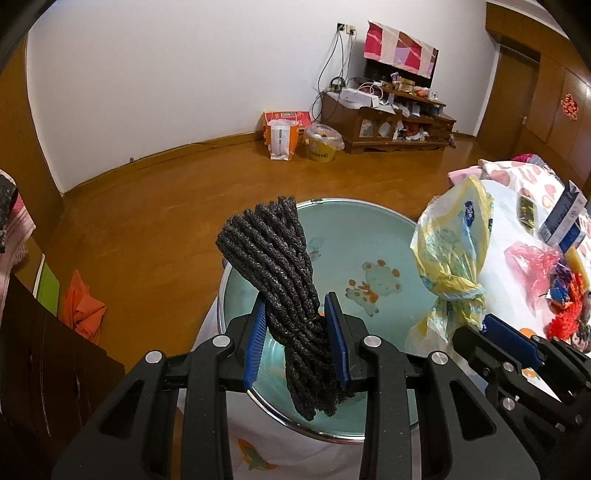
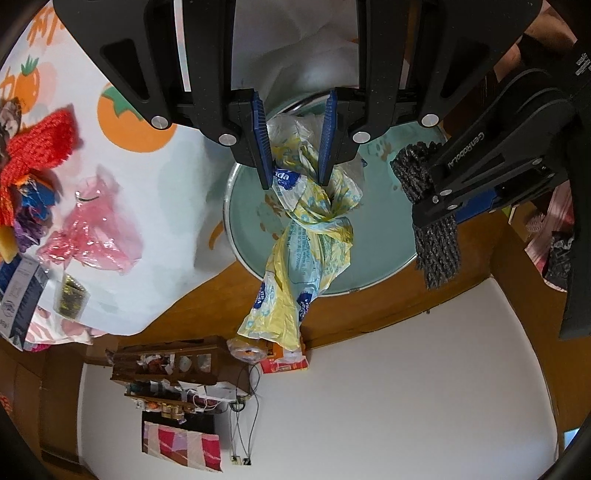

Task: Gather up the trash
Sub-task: 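Open the right tool over the bin while the left tool releases the black net, then grasp the plaid cloth on the table with the right tool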

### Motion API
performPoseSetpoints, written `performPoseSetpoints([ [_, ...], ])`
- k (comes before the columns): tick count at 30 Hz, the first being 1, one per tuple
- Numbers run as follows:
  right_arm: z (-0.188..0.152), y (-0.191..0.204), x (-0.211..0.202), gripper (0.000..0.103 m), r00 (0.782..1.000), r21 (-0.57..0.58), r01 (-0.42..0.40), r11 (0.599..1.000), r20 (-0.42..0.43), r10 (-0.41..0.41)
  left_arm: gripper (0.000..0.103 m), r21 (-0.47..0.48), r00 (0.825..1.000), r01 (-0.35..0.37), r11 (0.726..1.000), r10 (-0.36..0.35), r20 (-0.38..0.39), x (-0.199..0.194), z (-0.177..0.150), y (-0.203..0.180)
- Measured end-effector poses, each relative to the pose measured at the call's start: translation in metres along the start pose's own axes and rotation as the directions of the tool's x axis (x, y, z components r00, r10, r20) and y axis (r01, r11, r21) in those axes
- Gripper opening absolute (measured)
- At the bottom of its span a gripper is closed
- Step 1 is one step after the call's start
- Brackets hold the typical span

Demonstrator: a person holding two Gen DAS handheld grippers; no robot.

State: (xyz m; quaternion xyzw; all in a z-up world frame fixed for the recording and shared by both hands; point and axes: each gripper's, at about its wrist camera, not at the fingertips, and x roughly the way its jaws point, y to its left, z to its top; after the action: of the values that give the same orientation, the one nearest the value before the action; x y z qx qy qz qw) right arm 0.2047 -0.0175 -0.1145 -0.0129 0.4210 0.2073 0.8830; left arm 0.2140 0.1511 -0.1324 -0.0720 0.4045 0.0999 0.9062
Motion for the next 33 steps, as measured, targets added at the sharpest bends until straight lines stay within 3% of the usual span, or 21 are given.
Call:
performPoseSetpoints([
  [6,0.002,0.003,0.007,0.029,1.000,-0.008,-0.009,1.000,0.000,0.009,0.034,0.004,1.000,-0.012,1.000,0.012,-0.011,0.004,-0.002,-0.003],
  [9,0.002,0.001,0.003,0.042,1.000,0.002,-0.020,1.000,0.011,0.020,0.036,0.012,1.000,-0.011,1.000,0.012,-0.013,0.005,-0.002,-0.004],
  [11,0.003,-0.003,-0.003,0.043,0.999,0.011,-0.020,1.000,0.033,0.019,0.038,0.019,1.000,-0.015,1.000,0.015,-0.010,0.004,-0.003,-0.005],
  [17,0.001,-0.015,-0.028,0.043,0.997,0.058,-0.002,0.998,0.072,-0.002,0.061,0.021,0.999,-0.041,0.999,0.041,0.004,-0.003,-0.004,-0.006],
  [21,-0.006,-0.025,-0.046,0.060,0.994,0.081,0.032,0.996,0.100,-0.040,0.079,0.028,0.995,-0.099,0.995,0.098,0.030,-0.014,-0.007,-0.011],
  [28,-0.023,-0.047,-0.081,0.083,0.974,0.137,0.128,0.982,0.171,-0.150,0.093,0.023,0.992,-0.114,0.993,0.113,0.055,-0.036,-0.012,-0.020],
  [33,-0.032,-0.058,-0.106,0.085,0.956,0.149,0.173,0.974,0.215,-0.202,0.096,0.037,0.991,-0.112,0.993,0.109,0.077,-0.053,-0.016,-0.032],
])
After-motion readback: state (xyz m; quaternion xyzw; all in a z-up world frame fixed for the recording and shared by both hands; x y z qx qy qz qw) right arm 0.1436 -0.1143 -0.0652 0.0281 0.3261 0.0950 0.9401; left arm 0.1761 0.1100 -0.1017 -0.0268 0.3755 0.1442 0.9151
